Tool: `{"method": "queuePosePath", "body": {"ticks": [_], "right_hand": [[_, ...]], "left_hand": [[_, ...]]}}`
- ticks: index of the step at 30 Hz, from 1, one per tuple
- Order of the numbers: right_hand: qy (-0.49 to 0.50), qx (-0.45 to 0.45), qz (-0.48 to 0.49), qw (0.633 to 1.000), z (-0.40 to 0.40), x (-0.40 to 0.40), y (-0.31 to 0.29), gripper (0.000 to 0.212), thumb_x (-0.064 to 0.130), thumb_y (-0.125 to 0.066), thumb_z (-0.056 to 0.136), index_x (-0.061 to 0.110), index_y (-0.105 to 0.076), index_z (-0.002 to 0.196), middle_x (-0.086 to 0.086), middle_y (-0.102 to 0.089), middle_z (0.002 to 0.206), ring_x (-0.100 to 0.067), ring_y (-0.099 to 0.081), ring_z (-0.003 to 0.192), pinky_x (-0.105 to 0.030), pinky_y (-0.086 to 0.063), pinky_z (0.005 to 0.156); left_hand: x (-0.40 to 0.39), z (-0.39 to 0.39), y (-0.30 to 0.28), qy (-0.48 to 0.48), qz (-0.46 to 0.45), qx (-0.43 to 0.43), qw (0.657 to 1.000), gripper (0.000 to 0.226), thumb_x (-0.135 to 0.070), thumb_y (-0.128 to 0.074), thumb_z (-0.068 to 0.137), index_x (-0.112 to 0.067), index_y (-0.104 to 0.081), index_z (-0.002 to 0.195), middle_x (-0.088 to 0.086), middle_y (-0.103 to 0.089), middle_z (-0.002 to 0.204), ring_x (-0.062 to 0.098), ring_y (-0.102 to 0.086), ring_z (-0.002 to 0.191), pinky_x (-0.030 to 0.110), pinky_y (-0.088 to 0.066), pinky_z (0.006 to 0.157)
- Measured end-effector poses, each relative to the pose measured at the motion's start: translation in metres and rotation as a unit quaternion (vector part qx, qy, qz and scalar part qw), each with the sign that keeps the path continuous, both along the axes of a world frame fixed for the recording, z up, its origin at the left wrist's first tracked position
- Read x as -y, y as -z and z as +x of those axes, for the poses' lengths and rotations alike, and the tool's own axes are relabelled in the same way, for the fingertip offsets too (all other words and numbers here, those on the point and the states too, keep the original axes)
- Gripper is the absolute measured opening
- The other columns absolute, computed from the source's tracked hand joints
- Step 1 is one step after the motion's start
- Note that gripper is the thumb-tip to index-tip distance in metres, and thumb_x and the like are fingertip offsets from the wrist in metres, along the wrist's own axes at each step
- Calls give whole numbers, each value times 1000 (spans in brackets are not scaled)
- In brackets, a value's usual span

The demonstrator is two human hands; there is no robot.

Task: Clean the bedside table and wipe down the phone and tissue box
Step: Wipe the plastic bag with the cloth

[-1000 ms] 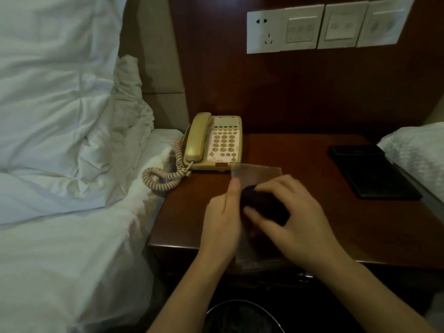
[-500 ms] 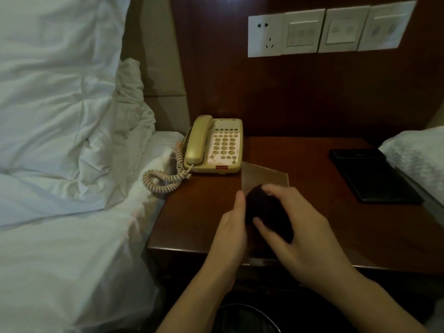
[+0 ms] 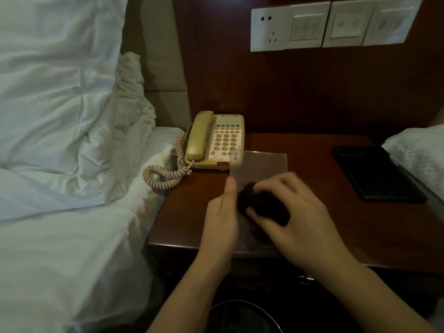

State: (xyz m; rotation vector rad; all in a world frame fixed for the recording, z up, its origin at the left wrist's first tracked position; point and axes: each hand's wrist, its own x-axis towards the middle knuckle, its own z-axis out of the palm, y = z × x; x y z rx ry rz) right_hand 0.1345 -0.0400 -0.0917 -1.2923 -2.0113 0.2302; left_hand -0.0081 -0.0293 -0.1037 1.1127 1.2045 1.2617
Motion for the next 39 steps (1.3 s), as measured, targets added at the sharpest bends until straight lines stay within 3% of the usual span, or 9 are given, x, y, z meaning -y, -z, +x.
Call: {"method": "queuePosePath", "body": {"ticks": [4, 10, 15, 19, 22, 24, 31, 34, 39], "right_hand": [[114, -109, -18, 987, 15, -12, -5, 35, 39, -66, 88, 42, -50, 119, 22, -41, 111, -3, -48, 107, -16, -40, 81], [41, -167, -214, 962, 16, 9, 6, 33, 40, -74, 83, 46, -48, 101, 21, -60, 103, -1, -62, 93, -33, -60, 79], [75, -334, -179, 922, 17, -1, 0, 37, 28, -84, 74, 36, -55, 96, 14, -62, 97, 0, -64, 85, -21, -58, 60], [104, -424, -170, 884, 22, -17, -16, 39, 31, -82, 75, 36, -57, 105, 14, -62, 104, -6, -63, 94, -18, -55, 66], [26, -377, -290, 879, 26, -11, -15, 42, 29, -85, 69, 29, -63, 105, 4, -71, 96, -16, -72, 87, -34, -62, 71], [-13, -337, -323, 884, 24, -1, -10, 41, 26, -86, 67, 24, -63, 101, 2, -73, 89, -17, -73, 79, -33, -62, 67], [64, -408, -218, 884, 16, -7, -8, 38, 25, -86, 70, 27, -62, 99, 5, -68, 95, -11, -71, 80, -26, -60, 62], [112, -476, -182, 853, 21, -22, -15, 42, 26, -83, 73, 29, -60, 108, 9, -65, 104, -9, -66, 93, -20, -56, 66], [53, -398, -285, 870, 22, -5, -9, 40, 21, -86, 70, 26, -63, 102, 3, -71, 96, -12, -72, 79, -24, -56, 60]], "left_hand": [[0, 4, -3, 4, 1, 18, 1000, 59, -45, -31, 106, -6, -75, 105, 15, -78, 89, 30, -77, 80, 30, -63, 63], [0, -7, 1, -16, -1, 43, 999, 60, -46, -28, 107, -7, -74, 107, 12, -79, 91, 25, -77, 84, 26, -61, 63], [4, 0, -2, 21, -23, 65, 997, 60, -47, -28, 107, -8, -74, 103, 12, -79, 87, 22, -77, 77, 27, -63, 64], [7, 9, -5, 38, -31, 63, 997, 61, -50, -28, 106, -10, -74, 105, 13, -79, 90, 26, -77, 81, 32, -62, 70], [3, 2, -9, -15, -29, 109, 994, 59, -47, -29, 108, -10, -74, 104, 12, -79, 90, 22, -77, 79, 27, -63, 66], [1, -4, -10, -31, -24, 102, 994, 60, -47, -28, 108, -10, -75, 103, 11, -79, 90, 21, -77, 79, 26, -63, 65], [6, -3, -10, 25, -6, 61, 998, 62, -47, -27, 107, -5, -74, 102, 14, -79, 88, 26, -77, 81, 27, -62, 65], [11, 5, -8, 70, -18, 56, 996, 61, -45, -28, 107, -5, -74, 99, 15, -78, 86, 25, -77, 76, 27, -62, 63], [4, 0, -7, 7, -20, 90, 996, 62, -46, -29, 107, -4, -75, 103, 15, -79, 88, 25, -77, 77, 26, -62, 62]]}}
